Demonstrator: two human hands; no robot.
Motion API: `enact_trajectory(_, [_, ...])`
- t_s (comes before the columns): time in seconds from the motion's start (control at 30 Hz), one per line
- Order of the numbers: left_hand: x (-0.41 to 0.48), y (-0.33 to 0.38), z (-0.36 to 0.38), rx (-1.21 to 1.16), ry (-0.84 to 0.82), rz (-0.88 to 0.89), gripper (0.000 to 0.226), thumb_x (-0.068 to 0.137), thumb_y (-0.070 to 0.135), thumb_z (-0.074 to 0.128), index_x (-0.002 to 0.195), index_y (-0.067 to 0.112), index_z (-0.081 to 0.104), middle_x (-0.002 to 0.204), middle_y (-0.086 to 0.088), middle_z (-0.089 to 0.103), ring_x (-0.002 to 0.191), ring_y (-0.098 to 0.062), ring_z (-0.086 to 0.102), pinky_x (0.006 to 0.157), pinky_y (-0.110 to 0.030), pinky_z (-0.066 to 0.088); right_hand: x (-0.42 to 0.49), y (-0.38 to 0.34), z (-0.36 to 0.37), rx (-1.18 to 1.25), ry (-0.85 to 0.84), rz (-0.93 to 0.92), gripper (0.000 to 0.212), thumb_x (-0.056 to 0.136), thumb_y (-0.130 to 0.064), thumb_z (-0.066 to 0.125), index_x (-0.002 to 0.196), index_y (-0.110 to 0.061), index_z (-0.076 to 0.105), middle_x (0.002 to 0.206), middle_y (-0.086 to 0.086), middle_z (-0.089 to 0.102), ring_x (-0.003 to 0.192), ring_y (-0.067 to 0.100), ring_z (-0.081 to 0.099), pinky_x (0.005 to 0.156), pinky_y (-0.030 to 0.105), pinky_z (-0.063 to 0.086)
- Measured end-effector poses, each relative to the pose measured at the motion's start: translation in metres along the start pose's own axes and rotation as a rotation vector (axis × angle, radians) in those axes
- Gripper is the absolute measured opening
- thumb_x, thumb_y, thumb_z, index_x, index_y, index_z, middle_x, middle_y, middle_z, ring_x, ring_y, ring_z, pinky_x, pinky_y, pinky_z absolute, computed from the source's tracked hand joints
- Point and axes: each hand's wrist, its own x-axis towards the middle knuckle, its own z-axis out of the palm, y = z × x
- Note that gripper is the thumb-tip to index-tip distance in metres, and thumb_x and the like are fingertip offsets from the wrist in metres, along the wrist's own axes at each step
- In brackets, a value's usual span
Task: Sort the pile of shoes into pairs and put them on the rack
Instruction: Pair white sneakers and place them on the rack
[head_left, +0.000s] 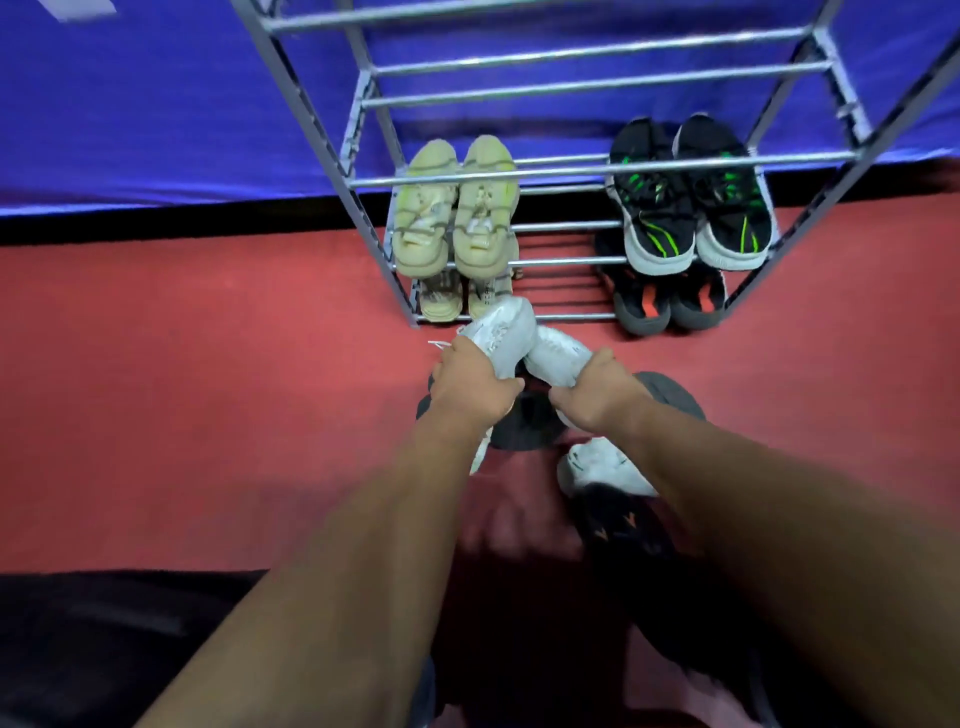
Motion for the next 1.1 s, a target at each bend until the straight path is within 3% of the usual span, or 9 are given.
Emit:
enact_trajectory(0.1, [-0.013, 0.029, -0.042, 0.085, -0.112, 0.015, 0.091, 0.076, 0.043, 0.086, 0.143, 0.002, 0.039, 0.133, -0.013, 0.059, 0.121, -0.033, 0.060, 0.097, -0.042, 0.055, -0.024, -0.019, -0.049, -0.187, -0.058, -0.064, 0.066, 0.092, -0.047, 0.065, 0.130, 0.004, 0.049, 0.125, 0.016, 0.062, 0.107, 0.034, 0.063, 0.083, 0.035, 0.051])
enact_trajectory(0.23, [-0.035, 0.075, -0.114, 0.234, -0.236, 0.040, 0.093, 0.083, 0.037, 0.085, 0.150, -0.004, 0.034, 0.138, -0.017, 0.059, 0.122, -0.035, 0.063, 0.095, -0.038, 0.053, -0.062, -0.052, -0.114, -0.336, -0.069, -0.141, 0.045, 0.088, -0.048, 0.066, 0.071, -0.008, 0.059, 0.081, 0.012, 0.066, 0.083, 0.033, 0.063, 0.070, 0.031, 0.048])
enact_trajectory(0.3, [-0.045, 0.091, -0.150, 0.287, -0.242, 0.046, 0.080, 0.077, 0.041, 0.088, 0.135, -0.001, 0.053, 0.123, -0.016, 0.068, 0.102, -0.034, 0.070, 0.081, -0.036, 0.055, -0.081, -0.068, -0.142, -0.367, -0.036, -0.169, 0.042, 0.085, -0.046, 0.065, 0.062, -0.011, 0.060, 0.066, 0.010, 0.060, 0.077, 0.035, 0.065, 0.067, 0.031, 0.050])
enact_trajectory(0.43, [-0.068, 0.114, -0.210, 0.373, -0.216, 0.108, 0.041, 0.082, 0.046, 0.084, 0.081, 0.011, 0.063, 0.076, -0.007, 0.062, 0.061, -0.024, 0.060, 0.058, -0.030, 0.045, -0.118, -0.094, -0.190, -0.372, 0.033, -0.255, 0.047, 0.088, -0.049, 0.064, 0.063, -0.009, 0.061, 0.061, 0.008, 0.058, 0.072, 0.035, 0.065, 0.066, 0.032, 0.054])
enact_trajectory(0.57, [-0.085, 0.120, -0.246, 0.312, -0.152, 0.126, 0.045, 0.073, 0.049, 0.089, 0.084, 0.013, 0.065, 0.083, -0.007, 0.064, 0.069, -0.026, 0.060, 0.061, -0.031, 0.046, -0.139, -0.107, -0.220, -0.313, 0.114, -0.283, 0.048, 0.091, -0.049, 0.062, 0.063, -0.010, 0.061, 0.062, 0.009, 0.058, 0.074, 0.034, 0.061, 0.061, 0.033, 0.043])
enact_trajectory(0.73, [-0.085, 0.112, -0.250, 0.166, -0.068, 0.152, 0.038, 0.079, 0.037, 0.086, 0.087, 0.011, 0.061, 0.083, -0.008, 0.062, 0.067, -0.023, 0.057, 0.055, -0.030, 0.040, -0.137, -0.095, -0.224, -0.111, 0.188, -0.307, 0.072, 0.069, -0.069, 0.060, 0.089, -0.001, 0.069, 0.088, 0.018, 0.072, 0.082, 0.032, 0.068, 0.076, 0.038, 0.057])
enact_trajectory(0.9, [-0.085, 0.109, -0.273, 0.149, -0.063, 0.131, 0.035, 0.076, 0.039, 0.085, 0.082, 0.015, 0.060, 0.085, -0.006, 0.060, 0.071, -0.023, 0.058, 0.058, -0.030, 0.041, -0.124, -0.100, -0.237, -0.065, 0.222, -0.321, 0.043, 0.065, -0.048, 0.072, 0.084, -0.009, 0.072, 0.077, 0.012, 0.075, 0.067, 0.026, 0.065, 0.066, 0.039, 0.058])
enact_trajectory(0.97, [-0.084, 0.106, -0.289, 0.119, -0.009, 0.117, 0.034, 0.073, 0.036, 0.084, 0.080, 0.013, 0.059, 0.084, -0.007, 0.060, 0.067, -0.025, 0.056, 0.058, -0.030, 0.040, -0.120, -0.107, -0.247, -0.021, 0.247, -0.331, 0.037, 0.061, -0.045, 0.071, 0.078, -0.012, 0.065, 0.066, 0.003, 0.068, 0.059, 0.024, 0.057, 0.055, 0.034, 0.049])
enact_trajectory(1.1, [-0.076, 0.101, -0.302, 0.057, 0.051, 0.102, 0.038, 0.072, 0.037, 0.079, 0.093, 0.008, 0.066, 0.087, -0.011, 0.065, 0.067, -0.026, 0.059, 0.057, -0.030, 0.044, -0.107, -0.111, -0.253, 0.101, 0.287, -0.340, 0.034, 0.068, -0.045, 0.071, 0.078, -0.015, 0.057, 0.067, 0.000, 0.061, 0.062, 0.022, 0.055, 0.054, 0.030, 0.039])
